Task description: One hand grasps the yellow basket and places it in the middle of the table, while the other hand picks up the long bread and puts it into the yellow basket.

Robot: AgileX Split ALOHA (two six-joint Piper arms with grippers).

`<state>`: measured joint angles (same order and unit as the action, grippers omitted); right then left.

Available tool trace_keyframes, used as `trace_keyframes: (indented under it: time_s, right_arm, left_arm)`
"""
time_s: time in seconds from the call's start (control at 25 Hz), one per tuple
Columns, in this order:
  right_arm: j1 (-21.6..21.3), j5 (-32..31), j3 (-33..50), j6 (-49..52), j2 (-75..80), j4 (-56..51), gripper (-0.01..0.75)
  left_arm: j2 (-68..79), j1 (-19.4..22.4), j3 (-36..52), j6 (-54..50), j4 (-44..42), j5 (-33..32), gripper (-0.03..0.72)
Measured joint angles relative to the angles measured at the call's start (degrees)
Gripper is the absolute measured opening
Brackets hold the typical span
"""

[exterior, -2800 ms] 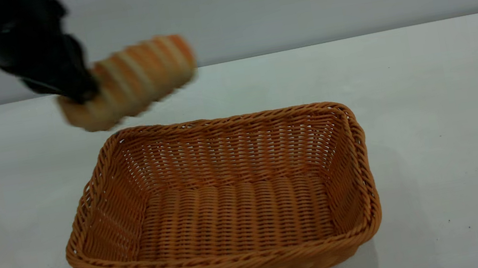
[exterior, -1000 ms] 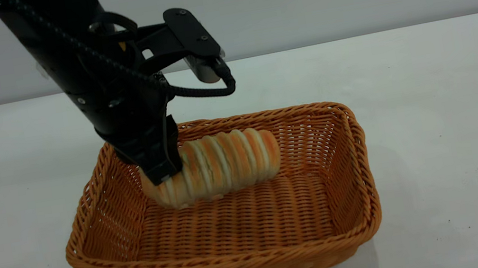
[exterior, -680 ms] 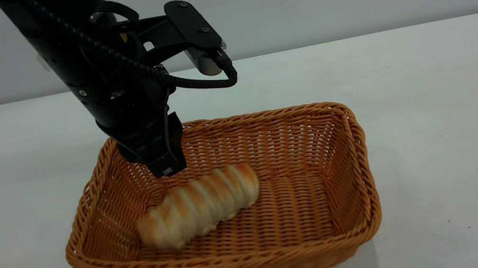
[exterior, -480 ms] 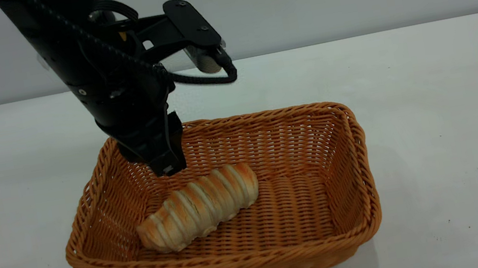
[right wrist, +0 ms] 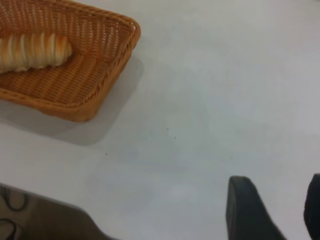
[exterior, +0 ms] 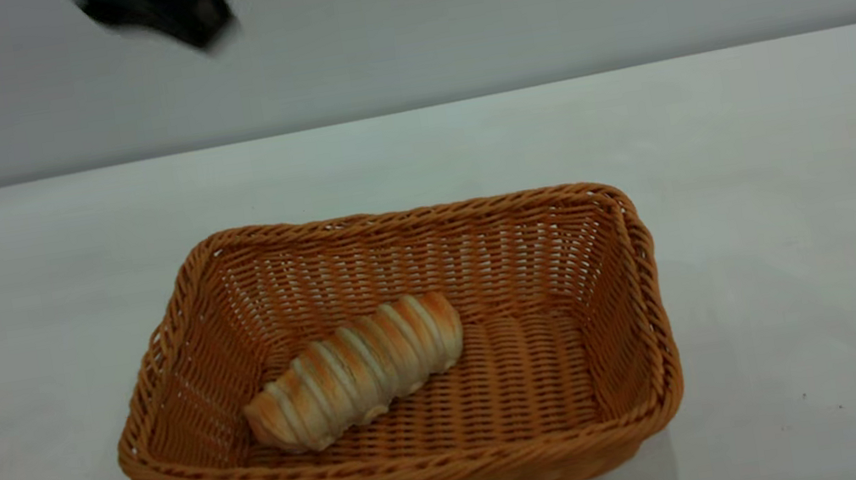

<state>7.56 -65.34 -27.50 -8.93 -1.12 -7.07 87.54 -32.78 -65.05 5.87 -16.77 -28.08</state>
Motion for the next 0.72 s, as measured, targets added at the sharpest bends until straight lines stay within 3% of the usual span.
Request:
trace_keyframes:
  time_s: [0.2, 0.32, 0.52, 0.72]
  right_arm:
    - [0.0, 0.0, 0.0, 0.0, 0.0, -0.05, 0.325]
    - [0.0, 0.0, 0.0, 0.0, 0.0, -0.19, 0.325]
    - [0.0, 0.0, 0.0, 0.0, 0.0, -0.24, 0.325]
    - [0.0, 0.0, 0.0, 0.0, 0.0, -0.24, 0.325]
  left_arm:
    - [-9.06, 0.0, 0.0, -20.06, -14.31, -8.59, 0.281]
    - [-15.08, 0.0, 0.0, -25.97, -18.74, -13.77, 0.281]
    - [-26.07, 0.0, 0.0, -26.85, -19.32, -23.18, 0.281]
    - [-35.06, 0.0, 0.0, -20.87, -15.56, -32.0, 0.281]
